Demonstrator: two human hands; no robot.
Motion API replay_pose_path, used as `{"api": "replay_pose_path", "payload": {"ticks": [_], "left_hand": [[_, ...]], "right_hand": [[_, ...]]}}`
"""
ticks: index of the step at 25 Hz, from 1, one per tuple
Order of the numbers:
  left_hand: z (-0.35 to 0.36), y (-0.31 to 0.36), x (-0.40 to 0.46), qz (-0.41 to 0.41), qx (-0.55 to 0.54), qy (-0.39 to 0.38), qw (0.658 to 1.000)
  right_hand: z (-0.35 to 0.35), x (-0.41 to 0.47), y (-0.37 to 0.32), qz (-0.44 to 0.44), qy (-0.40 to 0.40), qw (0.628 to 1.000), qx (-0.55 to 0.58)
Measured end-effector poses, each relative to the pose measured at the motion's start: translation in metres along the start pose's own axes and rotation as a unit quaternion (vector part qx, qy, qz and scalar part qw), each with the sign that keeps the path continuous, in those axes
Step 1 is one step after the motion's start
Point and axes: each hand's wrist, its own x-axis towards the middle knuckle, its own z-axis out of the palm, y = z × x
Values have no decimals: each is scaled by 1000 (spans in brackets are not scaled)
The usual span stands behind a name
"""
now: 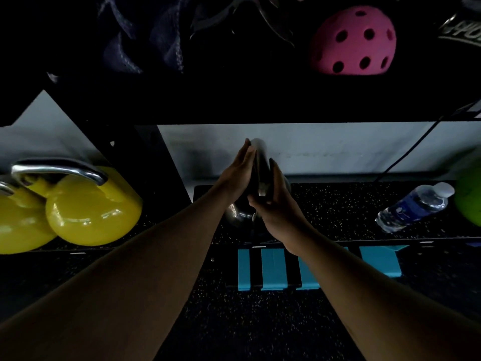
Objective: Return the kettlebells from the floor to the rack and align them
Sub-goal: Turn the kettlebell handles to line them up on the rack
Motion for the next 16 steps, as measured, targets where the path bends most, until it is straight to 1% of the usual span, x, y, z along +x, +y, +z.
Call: {"api": "replay_pose_path", "payload": {"ticks": [2, 6, 9, 11, 16], "left_hand": [[-2, -1, 2, 13, -1, -4, 1000], [-2, -1, 3, 4, -32, 1, 999], [3, 1, -3, 0, -40, 7, 999], [7, 1, -5, -5, -39, 13, 999], [5, -3, -2, -10, -19, 24, 999]], "right_hand": [[1, 3, 0, 6, -2, 1000, -3], [10, 11, 5, 10, 4, 1000, -14], [8, 9, 3, 13, -7, 1000, -1], [4, 8, 0, 17, -8, 1000, 6], [-2, 10, 2, 17, -42, 998, -32]]}}
